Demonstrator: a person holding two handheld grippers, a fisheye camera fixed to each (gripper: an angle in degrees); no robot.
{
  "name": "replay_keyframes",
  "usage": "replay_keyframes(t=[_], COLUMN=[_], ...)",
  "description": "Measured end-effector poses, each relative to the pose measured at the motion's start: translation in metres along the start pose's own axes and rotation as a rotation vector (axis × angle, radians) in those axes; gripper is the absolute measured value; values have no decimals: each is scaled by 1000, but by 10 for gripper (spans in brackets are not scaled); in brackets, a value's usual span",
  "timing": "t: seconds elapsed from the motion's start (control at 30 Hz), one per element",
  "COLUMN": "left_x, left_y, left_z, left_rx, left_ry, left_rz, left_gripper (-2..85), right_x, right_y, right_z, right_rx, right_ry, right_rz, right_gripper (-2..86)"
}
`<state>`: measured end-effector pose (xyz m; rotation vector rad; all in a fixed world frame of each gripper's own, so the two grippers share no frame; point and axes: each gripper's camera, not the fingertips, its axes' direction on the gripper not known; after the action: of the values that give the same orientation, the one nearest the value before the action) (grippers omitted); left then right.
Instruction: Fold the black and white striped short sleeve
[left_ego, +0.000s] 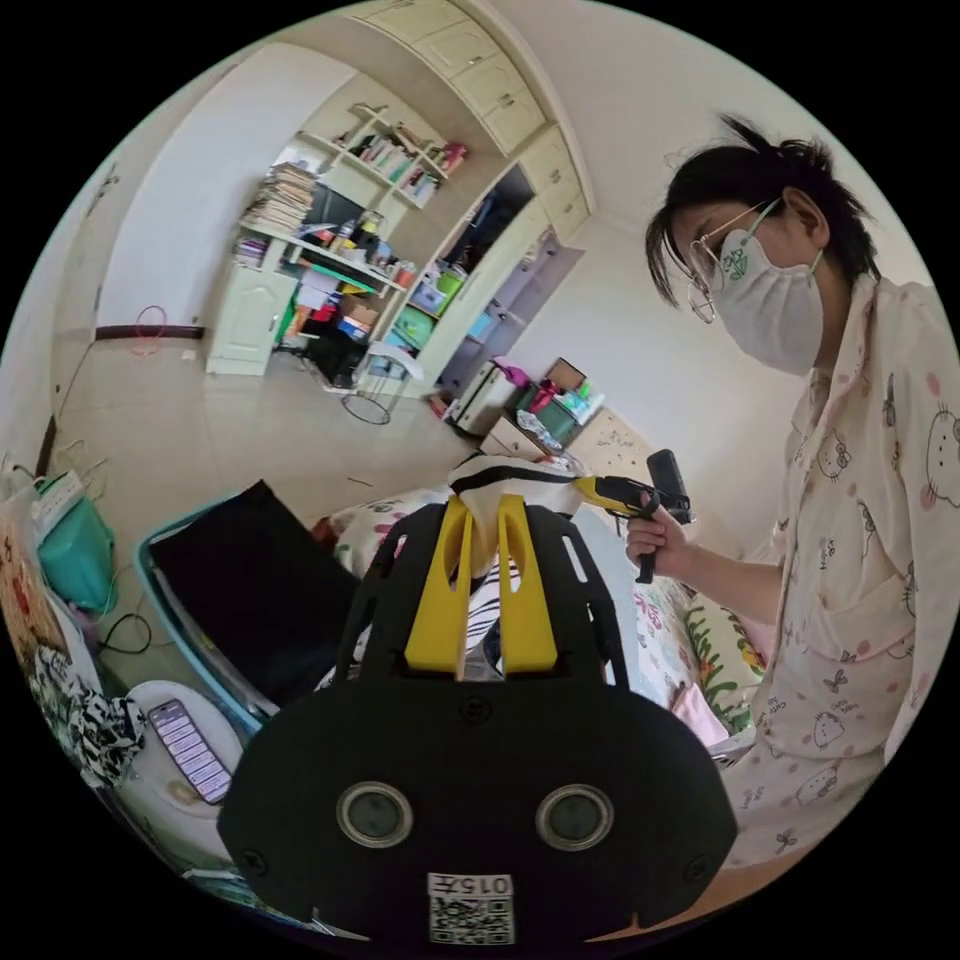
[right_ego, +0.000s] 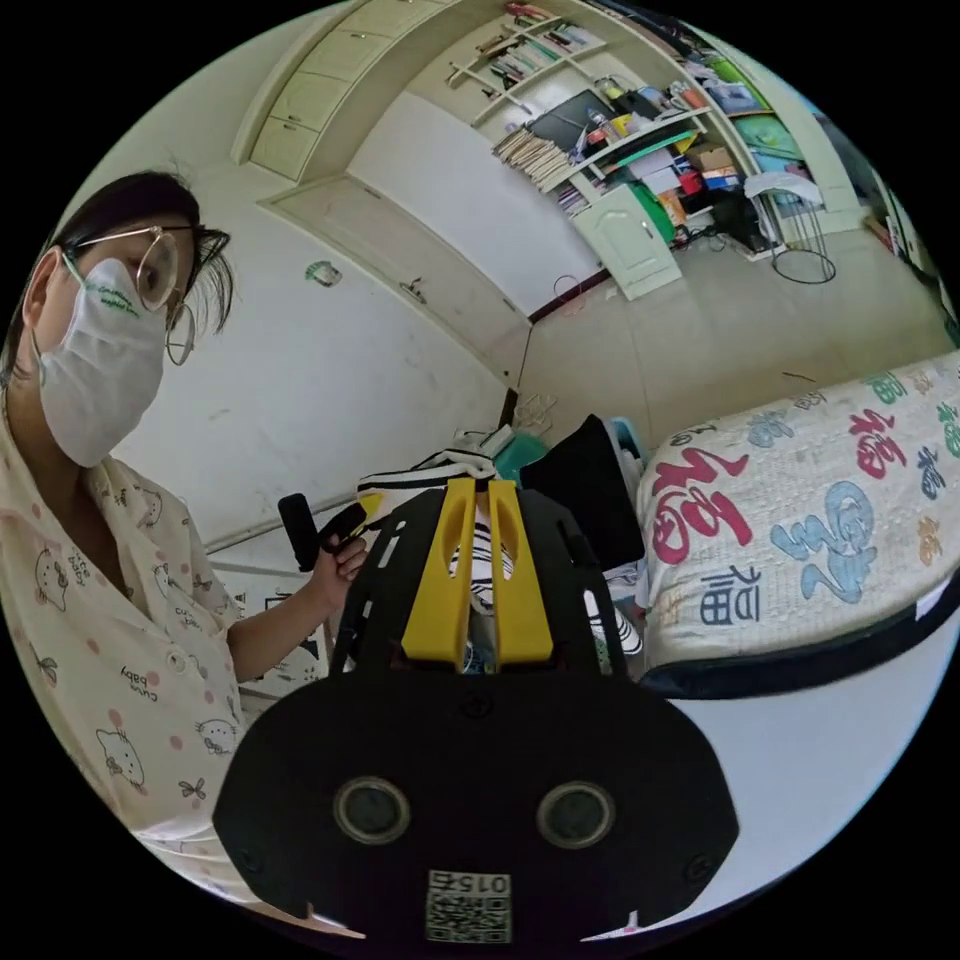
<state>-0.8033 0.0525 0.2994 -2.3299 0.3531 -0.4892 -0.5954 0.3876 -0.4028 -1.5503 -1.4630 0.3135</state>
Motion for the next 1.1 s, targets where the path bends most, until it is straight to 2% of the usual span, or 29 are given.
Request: replay_keyframes(t=[0.1,0.2,0.27,0.33,0.4,0.43,0.6,0.67,0.7,0.77,0.8,0.9,1.0,1.07,1.1], left_x=[-65,-133,-192,-225,-236,-225,-127,-69,-54,9,24,82,138,196,213], left_y=[-9,-19,-24,-24,-32,-45,-97,-113,-116,-122,-123,-135,-141,-137,-133], left_z=[-16,-6,14,26,34,42,78,101,108,139,149,209,280,347,363], left_rx=[20,41,65,122,191,230,233,232,240,297,301,217,105,-47,-73], left_ry=[-29,-124,-395,-551,-568,-544,-619,-645,-642,-621,-613,-487,-273,-88,-46], left_rz=[-116,-191,-326,-430,-513,-468,-161,7,61,314,372,513,509,527,538], left_gripper=[30,40,54,59,67,67,69,77,80,91,92,91,77,86,96], right_x=[13,32,60,57,37,21,-29,-51,-56,-68,-69,-66,-45,-35,-33], right_y=[-35,-80,-118,-143,-155,-154,-113,-79,-70,-40,-35,-18,5,34,44], right_z=[99,218,318,361,378,383,371,343,334,296,286,224,154,94,79], right_rx=[-88,-142,-162,-124,-34,20,159,275,320,488,501,480,450,462,475], right_ry=[38,175,300,260,207,205,364,559,627,896,940,1007,949,923,928], right_rz=[-51,-178,-165,-182,-249,-291,-513,-669,-694,-731,-731,-601,-321,-105,-63], right_gripper=[8,10,13,13,13,12,16,27,30,51,57,69,68,69,70])
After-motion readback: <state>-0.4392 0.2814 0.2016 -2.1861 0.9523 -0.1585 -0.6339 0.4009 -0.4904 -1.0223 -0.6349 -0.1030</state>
